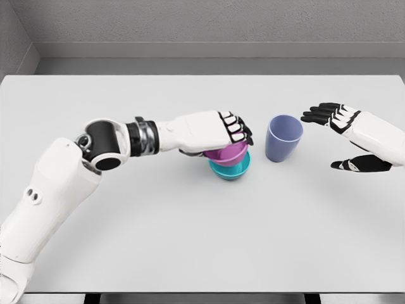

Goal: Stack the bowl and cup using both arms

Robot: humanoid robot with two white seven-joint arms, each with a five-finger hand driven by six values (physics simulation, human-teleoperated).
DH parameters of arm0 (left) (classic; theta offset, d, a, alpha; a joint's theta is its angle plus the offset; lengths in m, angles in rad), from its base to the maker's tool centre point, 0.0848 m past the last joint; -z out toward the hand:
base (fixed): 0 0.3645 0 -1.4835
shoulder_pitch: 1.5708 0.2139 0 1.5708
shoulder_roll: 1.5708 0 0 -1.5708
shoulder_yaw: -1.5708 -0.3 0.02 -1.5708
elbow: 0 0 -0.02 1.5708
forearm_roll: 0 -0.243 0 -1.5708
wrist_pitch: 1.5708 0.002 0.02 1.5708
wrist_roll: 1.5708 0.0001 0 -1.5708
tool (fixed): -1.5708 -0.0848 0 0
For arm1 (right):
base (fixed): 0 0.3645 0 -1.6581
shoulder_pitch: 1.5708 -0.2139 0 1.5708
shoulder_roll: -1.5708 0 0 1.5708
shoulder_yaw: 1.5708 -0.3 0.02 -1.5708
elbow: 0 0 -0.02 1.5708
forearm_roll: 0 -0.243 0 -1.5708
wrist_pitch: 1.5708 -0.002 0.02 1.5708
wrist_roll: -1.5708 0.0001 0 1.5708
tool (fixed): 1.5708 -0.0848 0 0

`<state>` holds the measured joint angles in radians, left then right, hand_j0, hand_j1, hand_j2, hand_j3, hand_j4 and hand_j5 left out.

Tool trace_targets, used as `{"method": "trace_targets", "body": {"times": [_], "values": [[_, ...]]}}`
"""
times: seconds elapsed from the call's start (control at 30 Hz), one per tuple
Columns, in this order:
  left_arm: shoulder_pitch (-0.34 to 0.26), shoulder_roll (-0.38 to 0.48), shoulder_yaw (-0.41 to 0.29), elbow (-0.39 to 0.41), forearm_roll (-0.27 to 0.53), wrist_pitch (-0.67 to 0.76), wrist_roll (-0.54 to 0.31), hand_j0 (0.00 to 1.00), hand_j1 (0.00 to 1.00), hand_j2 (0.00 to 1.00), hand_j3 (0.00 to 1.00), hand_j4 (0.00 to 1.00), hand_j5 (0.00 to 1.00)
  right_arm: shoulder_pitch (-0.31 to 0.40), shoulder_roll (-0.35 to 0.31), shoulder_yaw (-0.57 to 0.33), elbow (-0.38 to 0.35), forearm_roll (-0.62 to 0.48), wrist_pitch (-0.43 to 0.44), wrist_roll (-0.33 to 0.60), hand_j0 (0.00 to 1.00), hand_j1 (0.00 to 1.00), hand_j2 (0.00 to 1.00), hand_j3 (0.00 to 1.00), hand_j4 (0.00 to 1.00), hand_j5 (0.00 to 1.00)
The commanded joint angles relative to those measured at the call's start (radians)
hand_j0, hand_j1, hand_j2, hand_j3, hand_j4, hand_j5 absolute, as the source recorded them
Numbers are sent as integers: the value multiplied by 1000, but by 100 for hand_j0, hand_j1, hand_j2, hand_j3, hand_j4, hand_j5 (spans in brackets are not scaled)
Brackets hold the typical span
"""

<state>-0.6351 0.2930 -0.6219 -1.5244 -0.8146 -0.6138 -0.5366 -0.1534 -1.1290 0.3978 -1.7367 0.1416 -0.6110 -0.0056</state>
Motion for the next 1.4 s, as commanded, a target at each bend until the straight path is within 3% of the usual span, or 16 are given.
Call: {"method": "trace_targets", "body": {"times": [0.0, 0.1, 0.23, 0.3, 0.57, 0.63, 0.83, 0.9, 1.0, 1.03, 1.07, 1.13, 1.27, 1.3, 1.37], "values": [[0, -9, -10, 12, -8, 3, 1, 48, 48, 48, 48, 48, 48, 0, -2, 0, 0, -7, 0, -1, 100, 100, 100, 100, 100, 100], [0, -9, -10, 12, -20, 3, 0, 51, 51, 51, 51, 51, 51, 0, -2, 0, 0, -7, 0, -1, 100, 100, 100, 100, 100, 100], [0, -11, -10, 10, -17, 3, -2, 95, 95, 95, 95, 95, 95, 0, -2, 0, 0, -7, 0, -1, 100, 100, 100, 100, 100, 100], [0, -8, -10, 10, -18, 3, -2, 100, 100, 100, 100, 100, 100, 0, -2, 0, 0, -7, 0, -1, 100, 100, 100, 100, 100, 100], [0, -8, -9, 10, -8, 3, 1, 100, 100, 100, 100, 100, 100, 0, -2, 0, -1, -7, 0, -1, 100, 100, 100, 100, 100, 100], [-3, 6, -2, 3, 35, 3, 3, 100, 100, 100, 100, 100, 100, 2, -2, 0, 0, -7, 0, -1, 100, 100, 100, 100, 100, 100], [-60, 208, 10, 1, 264, 3, 4, 100, 100, 100, 100, 100, 100, 9, -2, -19, 20, -11, 0, -8, 100, 100, 100, 100, 100, 100], [-69, 319, 14, 1, 328, 3, 4, 100, 100, 100, 100, 100, 100, 9, -23, -99, 26, -19, 0, -10, 100, 100, 100, 100, 100, 100], [-63, 420, 34, -2, 399, 3, 6, 100, 100, 100, 100, 100, 100, 3, -46, -175, 37, -16, 0, 1, 100, 100, 100, 100, 100, 100], [-58, 442, 31, 0, 403, 3, 6, 100, 100, 100, 100, 100, 100, -2, -46, -194, 45, -13, 0, 48, 100, 100, 100, 100, 100, 100], [-51, 498, 51, 0, 407, 3, 6, 100, 100, 100, 100, 100, 100, -11, -43, -195, 40, -16, 0, 183, 100, 100, 100, 100, 100, 100], [-34, 543, 85, 4, 431, 3, 6, 100, 100, 100, 100, 100, 100, -17, -31, -197, 45, -17, 0, 298, 100, 100, 100, 100, 100, 100], [14, 589, 93, 13, 433, 3, 4, 100, 100, 100, 100, 100, 100, -164, 34, -134, 59, -7, 16, 493, 100, 100, 100, 100, 100, 100], [15, 587, 103, 13, 433, 3, 4, 100, 100, 100, 100, 100, 100, -237, 52, -67, 91, -7, 26, 542, 100, 100, 100, 100, 100, 100], [18, 587, 113, 13, 423, 3, 4, 100, 100, 100, 100, 100, 100, -422, 101, 151, 178, -5, 59, 556, 100, 100, 100, 100, 100, 100]]}}
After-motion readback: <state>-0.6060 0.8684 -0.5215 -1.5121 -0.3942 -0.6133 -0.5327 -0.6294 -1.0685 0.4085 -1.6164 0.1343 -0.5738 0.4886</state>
